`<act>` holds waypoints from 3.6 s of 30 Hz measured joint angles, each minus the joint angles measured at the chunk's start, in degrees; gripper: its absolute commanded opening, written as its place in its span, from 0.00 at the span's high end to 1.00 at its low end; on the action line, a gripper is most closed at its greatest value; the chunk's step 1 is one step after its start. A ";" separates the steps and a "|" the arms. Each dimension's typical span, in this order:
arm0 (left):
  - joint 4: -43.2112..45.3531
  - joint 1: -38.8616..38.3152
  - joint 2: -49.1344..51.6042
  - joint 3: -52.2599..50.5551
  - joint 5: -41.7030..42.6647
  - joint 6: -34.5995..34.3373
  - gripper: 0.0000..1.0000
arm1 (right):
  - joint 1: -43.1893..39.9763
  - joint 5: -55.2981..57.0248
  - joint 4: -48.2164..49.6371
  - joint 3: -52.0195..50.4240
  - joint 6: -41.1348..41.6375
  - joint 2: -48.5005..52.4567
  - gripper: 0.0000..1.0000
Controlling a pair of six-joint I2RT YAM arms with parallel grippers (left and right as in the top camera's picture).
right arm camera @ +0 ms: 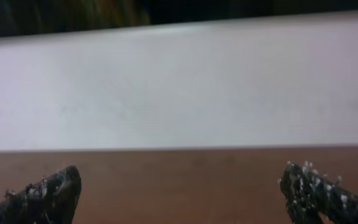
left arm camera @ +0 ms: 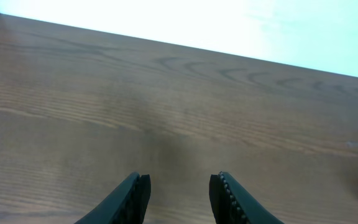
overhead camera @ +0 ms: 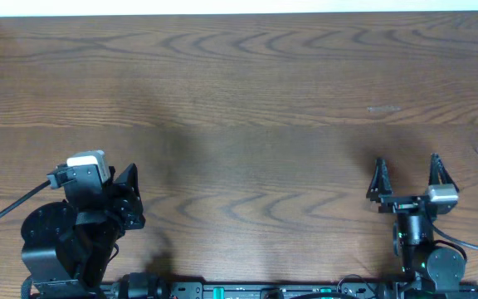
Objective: Untangle cables
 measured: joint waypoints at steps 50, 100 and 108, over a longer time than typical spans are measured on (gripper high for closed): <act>-20.81 0.00 -24.63 -2.47 2.99 -9.68 0.47 | 0.00 -0.42 -13.90 0.00 1.53 0.39 0.01; 50.71 0.00 -31.12 -59.80 -10.29 -1.60 0.01 | 0.00 -0.44 -13.90 0.00 1.53 0.66 0.01; 49.44 0.00 -31.12 -59.41 -10.05 1.46 0.01 | 0.00 -0.44 -13.90 0.00 1.53 0.66 0.01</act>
